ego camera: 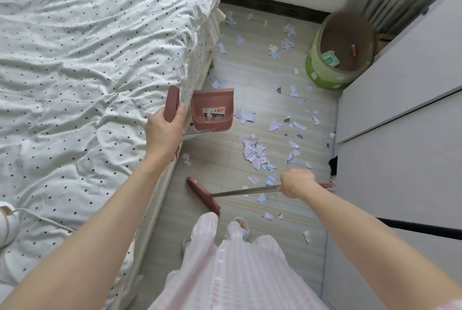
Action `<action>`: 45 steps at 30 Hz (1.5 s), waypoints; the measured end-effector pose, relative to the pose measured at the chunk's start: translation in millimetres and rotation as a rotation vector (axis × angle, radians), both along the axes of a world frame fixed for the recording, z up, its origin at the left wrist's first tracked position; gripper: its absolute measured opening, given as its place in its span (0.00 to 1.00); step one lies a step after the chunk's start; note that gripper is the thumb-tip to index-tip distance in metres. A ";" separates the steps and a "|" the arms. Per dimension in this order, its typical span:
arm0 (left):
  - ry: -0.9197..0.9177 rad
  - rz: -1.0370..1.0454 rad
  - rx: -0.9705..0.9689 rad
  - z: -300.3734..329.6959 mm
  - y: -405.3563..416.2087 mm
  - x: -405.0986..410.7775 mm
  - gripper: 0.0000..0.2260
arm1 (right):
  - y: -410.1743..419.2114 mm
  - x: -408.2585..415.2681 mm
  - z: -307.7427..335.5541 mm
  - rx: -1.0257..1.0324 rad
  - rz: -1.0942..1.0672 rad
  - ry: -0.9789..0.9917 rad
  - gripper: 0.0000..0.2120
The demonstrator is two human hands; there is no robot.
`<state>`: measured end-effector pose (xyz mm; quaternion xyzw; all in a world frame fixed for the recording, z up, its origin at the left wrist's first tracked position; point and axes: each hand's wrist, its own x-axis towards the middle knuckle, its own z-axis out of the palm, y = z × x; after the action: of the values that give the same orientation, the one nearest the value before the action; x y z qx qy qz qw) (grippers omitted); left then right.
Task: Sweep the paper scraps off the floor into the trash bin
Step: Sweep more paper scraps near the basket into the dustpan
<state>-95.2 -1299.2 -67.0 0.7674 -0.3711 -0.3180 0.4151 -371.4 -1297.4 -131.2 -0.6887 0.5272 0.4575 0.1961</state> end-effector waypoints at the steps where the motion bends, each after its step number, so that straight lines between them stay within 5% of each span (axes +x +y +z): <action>1: 0.001 0.011 0.003 -1.7 0.0 -0.7 0.17 | -2.6 -2.8 -1.7 -0.007 0.005 0.018 0.13; 12: 0.125 0.097 -0.041 6.3 -17.3 -3.2 0.16 | -46.5 -38.8 25.0 -0.031 0.029 0.004 0.19; 27: 0.255 0.024 -0.094 6.8 -90.9 35.8 0.15 | -60.9 88.5 -37.9 0.062 -0.155 -0.130 0.15; 34: 0.266 0.007 -0.071 1.7 -119.6 46.6 0.16 | -107.0 73.3 -35.0 -0.027 -0.260 -0.022 0.15; 45: 0.280 0.053 -0.033 7.6 -180.2 39.9 0.17 | -188.5 69.2 -2.1 0.072 -0.284 -0.198 0.21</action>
<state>-55.2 -1479.3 -59.5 0.7179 -0.2943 -0.4048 0.4838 -302.2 -1485.9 -133.2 -0.6417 0.5805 0.3735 0.3342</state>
